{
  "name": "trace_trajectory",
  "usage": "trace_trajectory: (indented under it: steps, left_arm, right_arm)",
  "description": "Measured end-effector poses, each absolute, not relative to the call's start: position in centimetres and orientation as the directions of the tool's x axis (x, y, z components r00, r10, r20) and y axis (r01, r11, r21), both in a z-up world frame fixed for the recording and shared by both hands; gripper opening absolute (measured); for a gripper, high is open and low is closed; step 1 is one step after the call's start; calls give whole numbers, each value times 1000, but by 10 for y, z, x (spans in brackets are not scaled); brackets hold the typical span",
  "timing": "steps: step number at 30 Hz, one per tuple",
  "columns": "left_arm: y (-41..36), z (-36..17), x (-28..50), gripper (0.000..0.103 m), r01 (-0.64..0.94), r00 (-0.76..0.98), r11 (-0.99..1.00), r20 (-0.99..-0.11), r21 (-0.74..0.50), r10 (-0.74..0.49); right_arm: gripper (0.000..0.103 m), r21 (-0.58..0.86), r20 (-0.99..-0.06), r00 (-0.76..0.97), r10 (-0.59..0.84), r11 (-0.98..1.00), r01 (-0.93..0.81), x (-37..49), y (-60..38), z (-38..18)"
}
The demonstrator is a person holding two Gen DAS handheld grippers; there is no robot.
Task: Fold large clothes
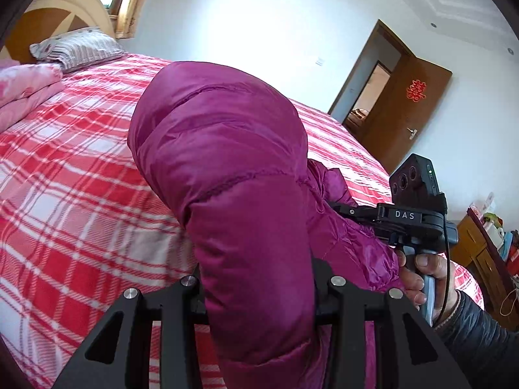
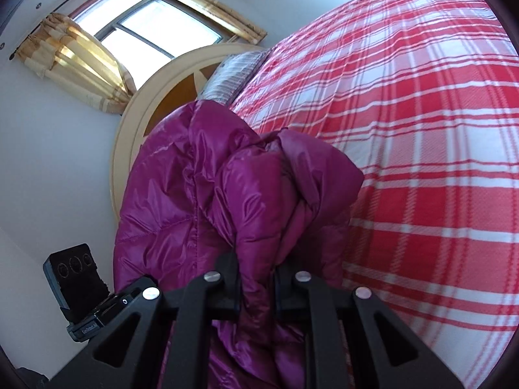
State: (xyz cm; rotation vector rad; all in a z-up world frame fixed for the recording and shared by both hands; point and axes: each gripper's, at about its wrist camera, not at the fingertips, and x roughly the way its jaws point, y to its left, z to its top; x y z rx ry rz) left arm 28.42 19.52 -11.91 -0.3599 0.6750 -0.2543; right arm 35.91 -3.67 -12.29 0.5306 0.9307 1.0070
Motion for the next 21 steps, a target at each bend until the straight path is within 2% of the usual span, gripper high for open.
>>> trace_trajectory:
  steps: [9, 21]
  left_arm:
    - [228, -152, 273, 42, 54, 729, 899, -598, -435, -334]
    - [237, -178, 265, 69, -14, 720, 893, -624, -450, -303]
  right_arm:
    - [17, 740, -447, 172, 878, 470, -481, 352, 0, -140]
    - [19, 700, -513, 173, 841, 526, -482, 354, 9, -160]
